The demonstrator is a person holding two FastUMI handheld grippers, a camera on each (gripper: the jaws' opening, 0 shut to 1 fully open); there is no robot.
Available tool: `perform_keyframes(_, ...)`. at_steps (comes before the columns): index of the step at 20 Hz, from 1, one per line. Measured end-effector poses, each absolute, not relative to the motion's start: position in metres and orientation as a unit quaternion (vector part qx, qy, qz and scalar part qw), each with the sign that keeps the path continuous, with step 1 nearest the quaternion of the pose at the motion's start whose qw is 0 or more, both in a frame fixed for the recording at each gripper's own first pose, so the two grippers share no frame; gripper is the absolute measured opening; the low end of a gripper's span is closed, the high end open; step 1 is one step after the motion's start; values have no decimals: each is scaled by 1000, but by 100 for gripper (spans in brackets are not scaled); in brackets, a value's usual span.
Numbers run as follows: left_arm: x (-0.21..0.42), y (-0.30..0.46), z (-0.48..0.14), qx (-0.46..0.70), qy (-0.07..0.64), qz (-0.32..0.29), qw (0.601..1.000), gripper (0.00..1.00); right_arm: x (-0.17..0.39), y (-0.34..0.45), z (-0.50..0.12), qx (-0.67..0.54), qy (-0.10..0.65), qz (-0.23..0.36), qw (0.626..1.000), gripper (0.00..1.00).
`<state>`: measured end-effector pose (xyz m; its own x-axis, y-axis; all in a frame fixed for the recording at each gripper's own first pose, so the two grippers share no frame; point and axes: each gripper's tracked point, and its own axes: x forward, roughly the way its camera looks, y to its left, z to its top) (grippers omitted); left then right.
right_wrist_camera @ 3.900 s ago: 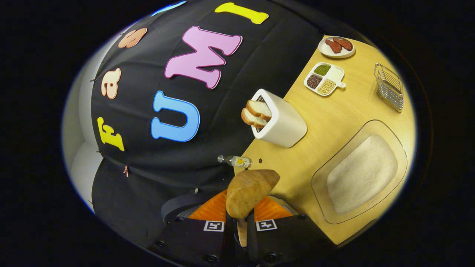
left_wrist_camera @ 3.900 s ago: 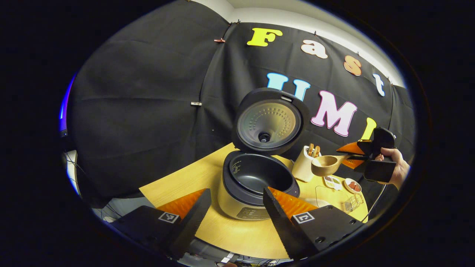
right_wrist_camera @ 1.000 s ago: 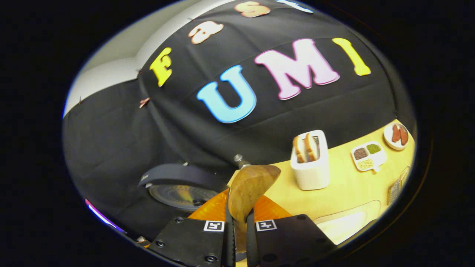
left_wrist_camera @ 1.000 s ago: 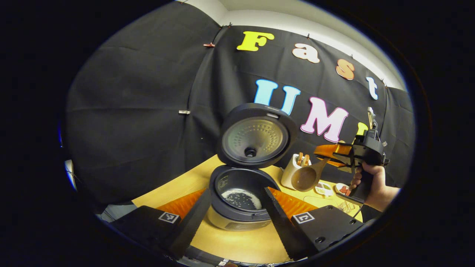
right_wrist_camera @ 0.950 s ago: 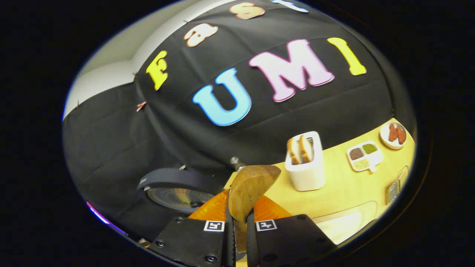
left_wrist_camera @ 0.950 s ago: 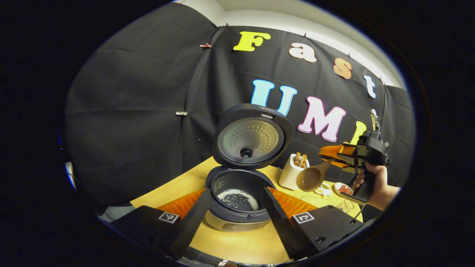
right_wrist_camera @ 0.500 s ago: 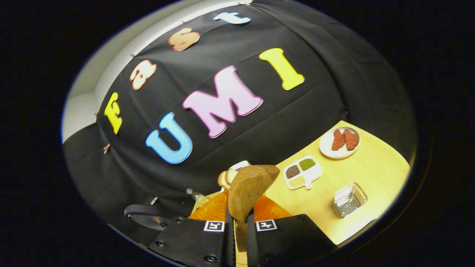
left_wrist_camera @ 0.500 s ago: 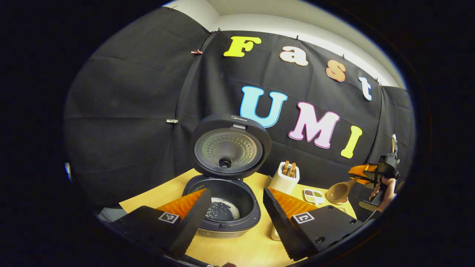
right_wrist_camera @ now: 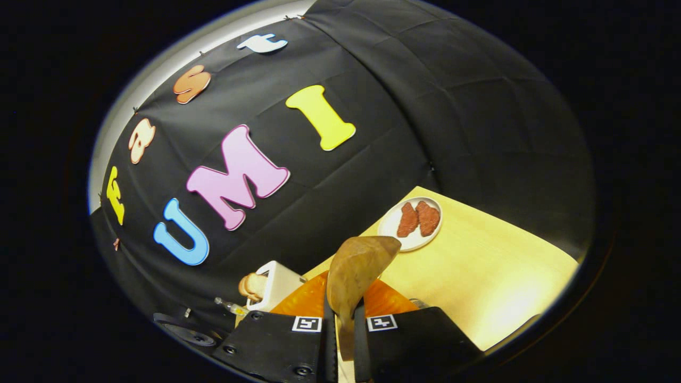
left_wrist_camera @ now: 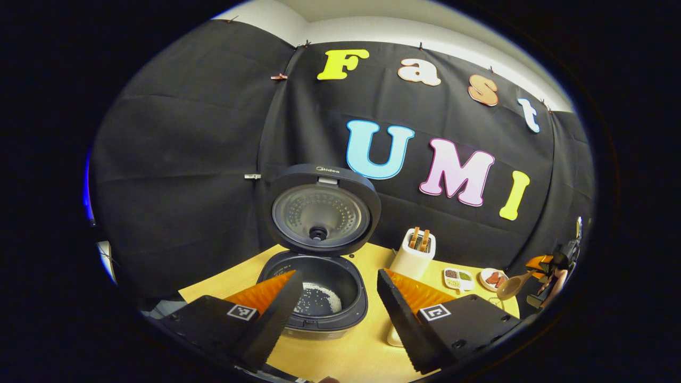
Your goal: Close the left gripper, press the button to open the rice cooker; take a wooden spoon from the chopstick holder with the right hand, scoop a spoonful of rice and pour it into the rice cooker, then put the wooden spoon back into the chopstick holder.
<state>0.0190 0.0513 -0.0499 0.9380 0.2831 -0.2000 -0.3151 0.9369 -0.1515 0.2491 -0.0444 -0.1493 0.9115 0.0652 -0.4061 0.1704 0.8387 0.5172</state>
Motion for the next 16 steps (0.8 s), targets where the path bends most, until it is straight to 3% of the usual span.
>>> perform_keyframes(5, 22, 29, -66, -128, 110, 169, 971, 95, 255, -79, -195, 273, 236, -56, 931, 16)
perform_keyframes(16, 31, 35, -36, -124, 82, 211, 966, 95, 271, -61, -278, 221, 300, -38, 927, 17)
